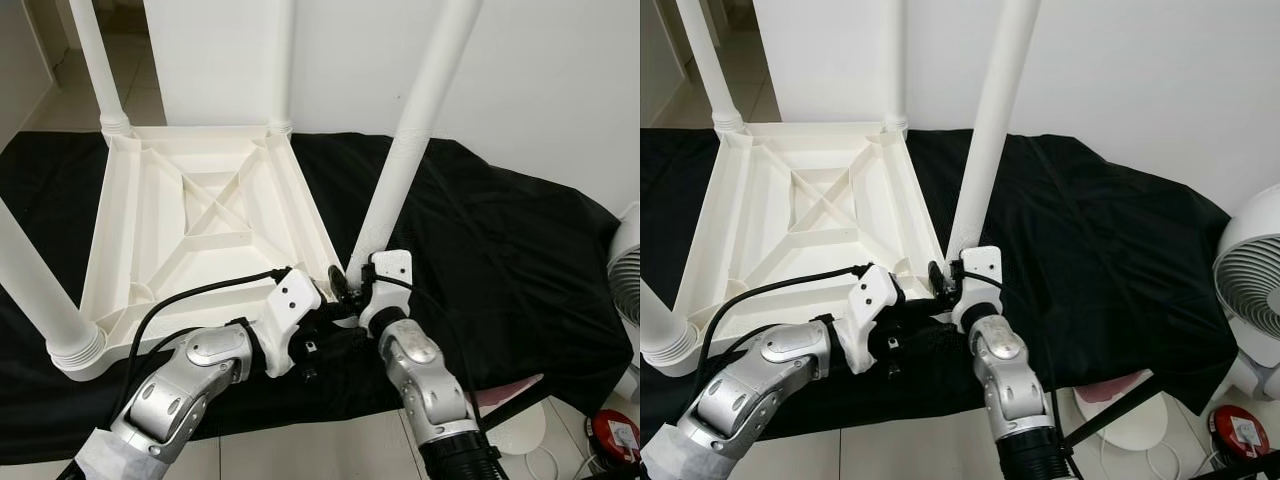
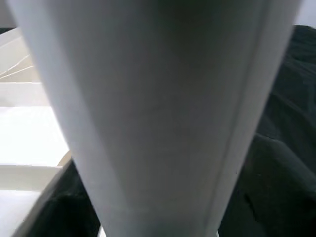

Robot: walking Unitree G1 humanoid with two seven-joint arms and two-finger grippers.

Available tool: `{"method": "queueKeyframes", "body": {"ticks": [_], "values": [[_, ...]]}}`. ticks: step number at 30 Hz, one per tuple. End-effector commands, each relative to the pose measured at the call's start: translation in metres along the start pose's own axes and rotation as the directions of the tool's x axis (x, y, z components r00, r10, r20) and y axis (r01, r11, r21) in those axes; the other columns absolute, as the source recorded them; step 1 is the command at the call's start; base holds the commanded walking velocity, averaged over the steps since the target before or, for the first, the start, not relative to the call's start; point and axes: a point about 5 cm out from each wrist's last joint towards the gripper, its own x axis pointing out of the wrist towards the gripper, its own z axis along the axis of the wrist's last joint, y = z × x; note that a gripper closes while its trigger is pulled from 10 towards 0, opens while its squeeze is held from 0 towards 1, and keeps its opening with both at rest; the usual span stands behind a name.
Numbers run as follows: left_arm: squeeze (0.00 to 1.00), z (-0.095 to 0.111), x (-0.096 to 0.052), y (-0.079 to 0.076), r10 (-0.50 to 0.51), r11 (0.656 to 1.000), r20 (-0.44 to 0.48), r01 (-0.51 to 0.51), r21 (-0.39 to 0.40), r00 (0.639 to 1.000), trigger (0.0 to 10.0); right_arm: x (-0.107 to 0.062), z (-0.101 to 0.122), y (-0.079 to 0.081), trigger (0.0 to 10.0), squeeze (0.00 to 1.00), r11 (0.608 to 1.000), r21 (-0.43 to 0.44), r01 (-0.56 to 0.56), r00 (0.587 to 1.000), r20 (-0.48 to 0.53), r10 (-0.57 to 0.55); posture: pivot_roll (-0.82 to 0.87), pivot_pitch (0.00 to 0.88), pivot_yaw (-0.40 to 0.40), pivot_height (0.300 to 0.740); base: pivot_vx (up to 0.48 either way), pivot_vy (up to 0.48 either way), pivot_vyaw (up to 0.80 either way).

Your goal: Building children table

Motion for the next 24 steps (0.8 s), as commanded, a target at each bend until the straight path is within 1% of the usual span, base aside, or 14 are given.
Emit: {"method": "queueKeyframes", "body": {"ticks": [1, 4, 5, 6, 9, 12, 13, 14, 15, 16, 17, 21, 23, 24], "values": [[0.00, 0.000, 0.001, -0.005, -0.064, 0.998, -0.002, 0.064, -0.007, 0.998, 10.0, -0.010, 0.001, -0.015, 10.0, 1.00, 0.995, -0.045, -0.089, 0.996, -0.001, 0.089, 0.04, 0.051, -0.103, 0.740, 0.000, 0.000, 0.00], [0.00, 0.000, 0.001, -0.005, -0.064, 0.998, -0.001, 0.064, -0.006, 0.998, 10.0, -0.012, 0.001, -0.019, 10.0, 1.00, 0.991, -0.066, -0.117, 0.993, -0.011, 0.117, 0.04, 0.051, -0.103, 0.740, 0.000, 0.000, 0.00], [0.00, 0.001, 0.001, -0.004, -0.064, 0.998, -0.002, 0.064, -0.005, 0.998, 10.0, -0.015, 0.004, -0.029, 10.0, 0.00, 0.981, -0.094, -0.167, 0.986, -0.021, 0.166, 0.04, 0.049, -0.101, 0.740, 0.000, 0.000, 0.00], [0.00, 0.001, 0.001, -0.004, -0.064, 0.998, -0.002, 0.064, -0.005, 0.998, 10.0, -0.015, 0.004, -0.029, 10.0, 0.00, 0.981, -0.094, -0.167, 0.986, -0.021, 0.166, 0.04, 0.049, -0.101, 0.740, 0.000, 0.000, 0.00], [0.00, 0.000, 0.000, -0.003, -0.065, 0.998, -0.005, 0.065, -0.003, 0.998, 10.0, -0.015, 0.008, -0.038, 10.0, 0.00, 0.969, -0.107, -0.224, 0.975, -0.031, 0.222, 0.04, 0.046, -0.097, 0.740, 0.000, 0.000, 0.00], [0.00, 0.000, 0.000, -0.003, -0.067, 0.998, -0.005, 0.067, -0.003, 0.998, 10.0, -0.014, 0.008, -0.042, 10.0, 0.00, 0.958, -0.120, -0.259, 0.966, -0.041, 0.256, 0.04, 0.046, -0.097, 0.740, 0.000, 0.000, 0.00], [0.00, 0.001, 0.000, -0.003, -0.067, 0.998, -0.005, 0.067, -0.003, 0.998, 10.0, -0.014, 0.008, -0.043, 10.0, 0.00, 0.952, -0.130, -0.277, 0.961, -0.047, 0.273, 0.04, 0.046, -0.097, 0.740, 0.000, 0.000, 0.00], [0.00, 0.001, 0.000, -0.003, -0.068, 0.998, -0.006, 0.068, -0.002, 0.998, 10.0, -0.011, 0.009, -0.045, 10.0, 0.00, 0.932, -0.152, -0.328, 0.945, -0.060, 0.323, 0.04, 0.044, -0.093, 0.740, 0.000, 0.000, 0.00], [0.00, 0.001, -0.001, -0.003, -0.068, 0.998, -0.007, 0.068, -0.001, 0.998, 10.0, -0.009, 0.009, -0.045, 10.0, 0.00, 0.924, -0.158, -0.349, 0.937, -0.067, 0.343, 0.04, 0.044, -0.093, 0.740, 0.000, 0.000, 0.00], [0.00, 0.001, -0.001, -0.003, -0.068, 0.998, -0.007, 0.068, -0.001, 0.998, 10.0, -0.009, 0.009, -0.045, 10.0, 0.00, 0.924, -0.158, -0.349, 0.937, -0.067, 0.343, 0.04, 0.044, -0.093, 0.740, 0.000, 0.000, 0.00], [0.00, 0.001, -0.002, -0.003, -0.068, 0.998, -0.008, 0.068, 0.001, 0.998, 10.0, -0.005, 0.008, -0.044, 10.0, 0.00, 0.906, -0.166, -0.389, 0.921, -0.077, 0.381, 0.04, 0.042, -0.092, 0.740, 0.000, 0.000, 0.00], [0.00, 0.001, -0.003, -0.002, -0.069, 0.998, -0.009, 0.069, 0.002, 0.998, 10.0, -0.003, 0.008, -0.044, 10.0, 0.00, 0.895, -0.172, -0.411, 0.912, -0.079, 0.403, 0.04, 0.042, -0.092, 0.740, 0.000, 0.000, 0.00], [0.00, 0.001, -0.008, -0.001, -0.057, 0.998, -0.016, 0.057, 0.009, 0.998, 10.0, 0.004, 0.003, -0.038, 10.0, 0.00, 0.867, -0.156, -0.473, 0.881, -0.106, 0.461, 0.06, 0.038, -0.093, 0.740, 0.000, 0.000, 0.00], [0.00, 0.001, -0.008, -0.001, -0.057, 0.998, -0.016, 0.057, 0.009, 0.998, 10.0, 0.004, 0.003, -0.038, 10.0, 0.00, 0.867, -0.156, -0.473, 0.881, -0.106, 0.461, 0.06, 0.038, -0.093, 0.740, 0.000, 0.000, 0.00]]}}
